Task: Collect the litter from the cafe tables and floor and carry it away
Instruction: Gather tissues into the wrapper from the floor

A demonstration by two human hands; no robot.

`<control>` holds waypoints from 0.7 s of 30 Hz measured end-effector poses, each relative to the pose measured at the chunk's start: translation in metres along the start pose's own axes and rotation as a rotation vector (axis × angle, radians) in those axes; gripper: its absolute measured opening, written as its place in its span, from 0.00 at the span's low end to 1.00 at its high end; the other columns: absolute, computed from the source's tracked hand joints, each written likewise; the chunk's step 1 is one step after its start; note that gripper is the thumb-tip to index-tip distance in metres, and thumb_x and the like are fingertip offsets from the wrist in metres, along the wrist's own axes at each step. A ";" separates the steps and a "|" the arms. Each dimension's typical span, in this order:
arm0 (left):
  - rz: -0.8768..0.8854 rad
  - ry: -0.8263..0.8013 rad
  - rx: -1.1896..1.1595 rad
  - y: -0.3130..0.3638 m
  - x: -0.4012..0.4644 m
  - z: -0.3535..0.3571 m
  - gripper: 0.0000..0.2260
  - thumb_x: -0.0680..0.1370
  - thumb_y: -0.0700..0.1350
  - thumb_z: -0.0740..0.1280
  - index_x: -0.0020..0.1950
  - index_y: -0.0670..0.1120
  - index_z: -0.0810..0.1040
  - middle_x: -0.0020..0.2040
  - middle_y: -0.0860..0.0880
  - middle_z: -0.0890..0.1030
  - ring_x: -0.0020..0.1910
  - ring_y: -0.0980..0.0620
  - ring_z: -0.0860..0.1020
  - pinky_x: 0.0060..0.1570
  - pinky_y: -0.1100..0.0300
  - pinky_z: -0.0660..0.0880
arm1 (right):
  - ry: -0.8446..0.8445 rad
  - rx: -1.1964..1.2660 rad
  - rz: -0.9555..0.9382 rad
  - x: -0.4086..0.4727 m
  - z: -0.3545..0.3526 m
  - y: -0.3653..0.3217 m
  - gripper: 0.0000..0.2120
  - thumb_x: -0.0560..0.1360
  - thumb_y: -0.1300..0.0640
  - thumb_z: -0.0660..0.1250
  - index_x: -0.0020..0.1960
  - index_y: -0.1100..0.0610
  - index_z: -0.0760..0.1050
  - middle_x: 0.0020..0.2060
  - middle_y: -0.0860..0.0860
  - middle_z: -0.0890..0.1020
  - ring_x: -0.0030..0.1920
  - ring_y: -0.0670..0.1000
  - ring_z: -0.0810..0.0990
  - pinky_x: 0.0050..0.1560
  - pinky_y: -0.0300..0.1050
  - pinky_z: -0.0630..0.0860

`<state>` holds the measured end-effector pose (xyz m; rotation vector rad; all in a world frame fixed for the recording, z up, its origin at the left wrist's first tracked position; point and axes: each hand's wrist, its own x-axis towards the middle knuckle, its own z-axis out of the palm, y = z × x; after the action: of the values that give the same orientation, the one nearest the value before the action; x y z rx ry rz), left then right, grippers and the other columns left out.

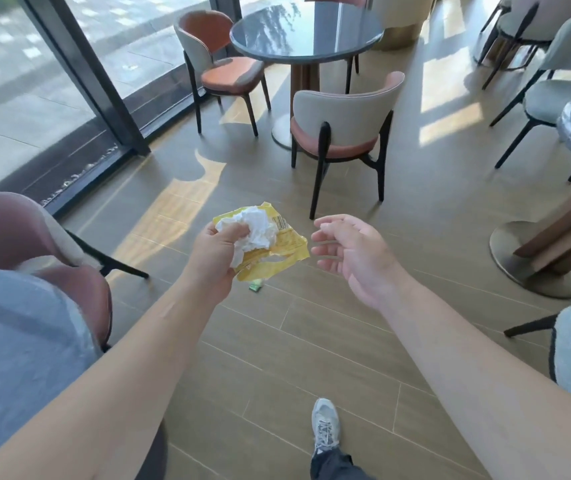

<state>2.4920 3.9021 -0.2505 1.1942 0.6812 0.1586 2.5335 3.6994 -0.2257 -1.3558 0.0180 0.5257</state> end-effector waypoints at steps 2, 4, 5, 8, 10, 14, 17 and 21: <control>0.019 0.021 0.002 0.009 0.023 0.009 0.08 0.78 0.35 0.66 0.56 0.43 0.78 0.46 0.43 0.84 0.40 0.44 0.84 0.39 0.49 0.82 | -0.031 -0.031 0.003 0.031 -0.002 -0.011 0.06 0.78 0.61 0.62 0.49 0.56 0.78 0.42 0.53 0.80 0.39 0.50 0.78 0.38 0.42 0.76; 0.027 0.044 0.011 0.018 0.042 0.015 0.09 0.78 0.35 0.66 0.57 0.42 0.78 0.45 0.43 0.84 0.39 0.44 0.85 0.36 0.51 0.83 | -0.051 -0.041 0.008 0.057 0.000 -0.021 0.06 0.78 0.60 0.63 0.48 0.55 0.78 0.42 0.53 0.80 0.38 0.50 0.79 0.38 0.42 0.76; 0.022 0.052 0.021 0.023 0.049 0.016 0.10 0.78 0.35 0.67 0.58 0.42 0.78 0.45 0.43 0.85 0.39 0.45 0.85 0.37 0.52 0.83 | -0.061 -0.036 0.011 0.069 0.001 -0.025 0.06 0.78 0.60 0.63 0.48 0.55 0.78 0.41 0.52 0.80 0.38 0.50 0.79 0.38 0.42 0.76; -0.003 0.089 0.018 0.037 0.072 0.014 0.11 0.78 0.36 0.68 0.60 0.42 0.77 0.50 0.42 0.84 0.41 0.44 0.85 0.38 0.52 0.83 | -0.101 -0.044 0.027 0.101 0.008 -0.031 0.06 0.77 0.61 0.62 0.48 0.55 0.78 0.40 0.52 0.80 0.37 0.49 0.79 0.37 0.42 0.77; 0.006 0.125 -0.001 0.045 0.088 0.009 0.09 0.78 0.35 0.68 0.58 0.43 0.78 0.49 0.42 0.84 0.40 0.44 0.85 0.36 0.53 0.82 | -0.118 -0.058 0.042 0.122 0.014 -0.032 0.06 0.77 0.60 0.63 0.48 0.55 0.79 0.40 0.52 0.81 0.37 0.49 0.79 0.37 0.42 0.77; -0.003 0.158 -0.014 0.056 0.115 -0.005 0.13 0.78 0.35 0.68 0.63 0.41 0.77 0.51 0.41 0.84 0.41 0.43 0.85 0.35 0.53 0.82 | -0.135 -0.064 0.083 0.156 0.034 -0.033 0.05 0.77 0.59 0.63 0.49 0.55 0.79 0.39 0.50 0.81 0.37 0.49 0.80 0.37 0.42 0.76; -0.009 0.171 -0.034 0.061 0.139 -0.017 0.10 0.78 0.34 0.67 0.60 0.41 0.78 0.48 0.42 0.84 0.37 0.46 0.85 0.31 0.55 0.80 | -0.157 -0.084 0.100 0.180 0.049 -0.031 0.05 0.77 0.58 0.64 0.49 0.55 0.79 0.39 0.50 0.81 0.38 0.49 0.80 0.37 0.42 0.77; -0.018 0.189 -0.061 0.069 0.179 -0.038 0.10 0.78 0.35 0.69 0.59 0.42 0.77 0.47 0.43 0.85 0.37 0.46 0.85 0.31 0.55 0.80 | -0.133 -0.086 0.121 0.217 0.074 -0.030 0.06 0.77 0.59 0.64 0.49 0.56 0.79 0.40 0.52 0.81 0.38 0.50 0.80 0.38 0.43 0.77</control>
<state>2.6282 4.0414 -0.2690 1.1234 0.8461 0.2779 2.7151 3.8407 -0.2484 -1.4073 -0.0316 0.7248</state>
